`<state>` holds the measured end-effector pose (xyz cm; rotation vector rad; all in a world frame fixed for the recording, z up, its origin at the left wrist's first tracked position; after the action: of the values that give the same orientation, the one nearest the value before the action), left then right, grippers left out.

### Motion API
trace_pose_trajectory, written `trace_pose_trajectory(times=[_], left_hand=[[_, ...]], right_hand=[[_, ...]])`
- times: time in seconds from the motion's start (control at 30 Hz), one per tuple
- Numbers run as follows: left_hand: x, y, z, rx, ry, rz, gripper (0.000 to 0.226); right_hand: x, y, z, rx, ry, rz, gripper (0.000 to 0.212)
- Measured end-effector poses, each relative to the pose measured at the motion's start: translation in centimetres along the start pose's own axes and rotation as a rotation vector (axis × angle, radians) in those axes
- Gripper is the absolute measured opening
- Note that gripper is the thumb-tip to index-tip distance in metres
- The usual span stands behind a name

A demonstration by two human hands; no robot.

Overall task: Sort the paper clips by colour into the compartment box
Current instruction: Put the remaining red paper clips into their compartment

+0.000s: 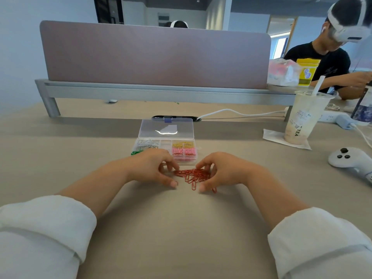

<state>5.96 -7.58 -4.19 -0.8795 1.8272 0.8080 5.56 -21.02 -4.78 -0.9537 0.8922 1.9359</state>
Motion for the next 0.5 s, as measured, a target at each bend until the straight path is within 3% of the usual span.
trace_pose_trajectory(times=[0.13,0.27,0.37,0.5], left_hand=[[-0.2,-0.3,-0.4,0.011,0.075,-0.042,0.038],[-2.5,0.2,1.3,-0.129,-0.254,-0.157,0.026],[-2.5,0.1,1.8,-0.15,-0.375,-0.126,0.023],[-2.2,-0.1,1.4,-0.101,-0.339,-0.12,0.02]], right_hand=[[-0.1,-0.3,0.8,-0.089,-0.081,-0.051,0.055],[-1.7,0.0,-0.3,-0.047,-0.039,-0.177,0.027],[-1.1,-0.3,-0.7,-0.022,-0.036,-0.122,0.022],[-0.6,-0.5,-0.2,-0.055,-0.061,-0.082,0.024]])
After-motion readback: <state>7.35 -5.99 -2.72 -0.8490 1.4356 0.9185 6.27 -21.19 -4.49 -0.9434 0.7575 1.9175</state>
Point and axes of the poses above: each hand's wrist, its own y-axis away from the middle knuckle, its own x-axis out of the palm, z = x × y, the point moved 9 cm from there along -y, towards the middle knuckle, and after that the axes turned 7 degrees about z, right-handed, at the moved point
